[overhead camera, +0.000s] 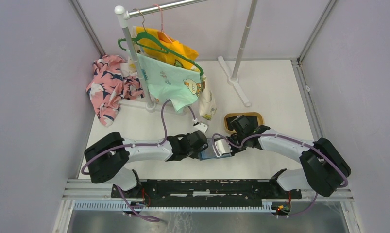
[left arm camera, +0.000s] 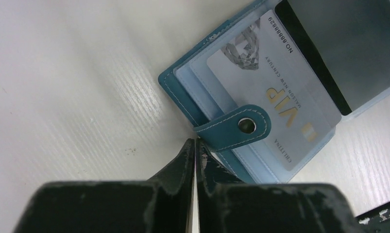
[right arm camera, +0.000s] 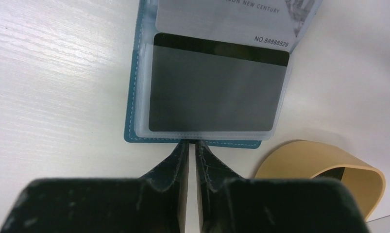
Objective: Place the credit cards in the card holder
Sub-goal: Turn over the card slot in the card holder.
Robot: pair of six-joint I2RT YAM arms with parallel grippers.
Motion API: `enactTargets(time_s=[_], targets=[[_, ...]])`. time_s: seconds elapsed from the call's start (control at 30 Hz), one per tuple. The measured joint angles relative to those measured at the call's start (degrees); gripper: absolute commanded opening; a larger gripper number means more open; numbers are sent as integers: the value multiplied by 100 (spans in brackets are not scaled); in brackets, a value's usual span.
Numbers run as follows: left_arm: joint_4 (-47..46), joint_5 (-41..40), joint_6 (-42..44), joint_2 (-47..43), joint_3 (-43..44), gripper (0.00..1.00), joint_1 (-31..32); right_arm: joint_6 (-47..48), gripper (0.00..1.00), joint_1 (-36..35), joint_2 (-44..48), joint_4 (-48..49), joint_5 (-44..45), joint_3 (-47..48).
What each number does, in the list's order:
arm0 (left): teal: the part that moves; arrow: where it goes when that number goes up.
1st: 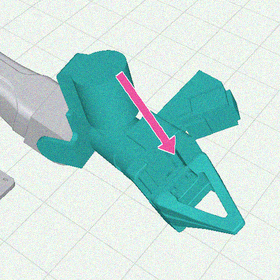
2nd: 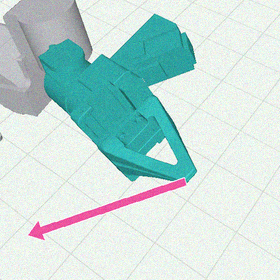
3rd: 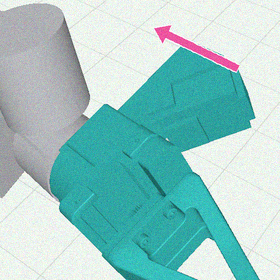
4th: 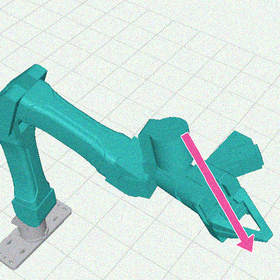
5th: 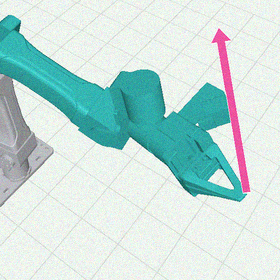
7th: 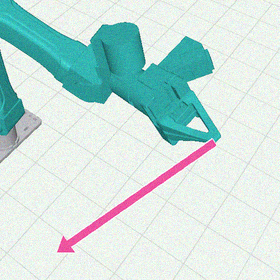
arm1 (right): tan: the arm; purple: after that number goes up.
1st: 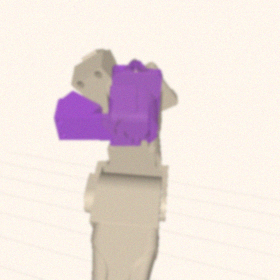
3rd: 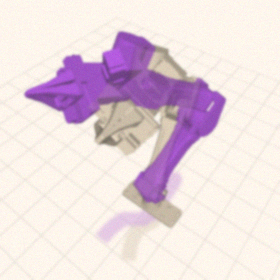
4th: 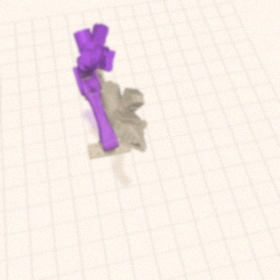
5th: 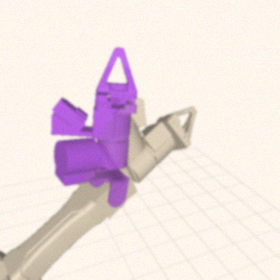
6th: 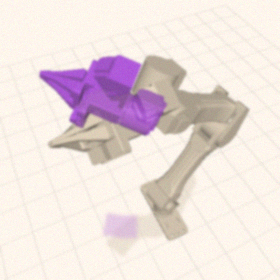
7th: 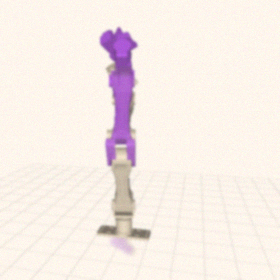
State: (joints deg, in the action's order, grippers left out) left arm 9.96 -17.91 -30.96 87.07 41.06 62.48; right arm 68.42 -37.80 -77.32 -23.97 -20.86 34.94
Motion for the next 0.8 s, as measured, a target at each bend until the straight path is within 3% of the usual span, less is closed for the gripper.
enactTargets(time_s=[0.2, 0.47, 0.8], targets=[[87, -17, -24, -750, -258, 33, 52, -2, 26, 264, 138, -50, -48, -2], [-37, 168, -221, -1991, -643, 41, 66, -92, 26, 562, 455, -52, -452, -2], [-1292, 1178, -730, -2002, -1174, 45, -33, -199, 23, 560, 450, -55, -1211, -2]])
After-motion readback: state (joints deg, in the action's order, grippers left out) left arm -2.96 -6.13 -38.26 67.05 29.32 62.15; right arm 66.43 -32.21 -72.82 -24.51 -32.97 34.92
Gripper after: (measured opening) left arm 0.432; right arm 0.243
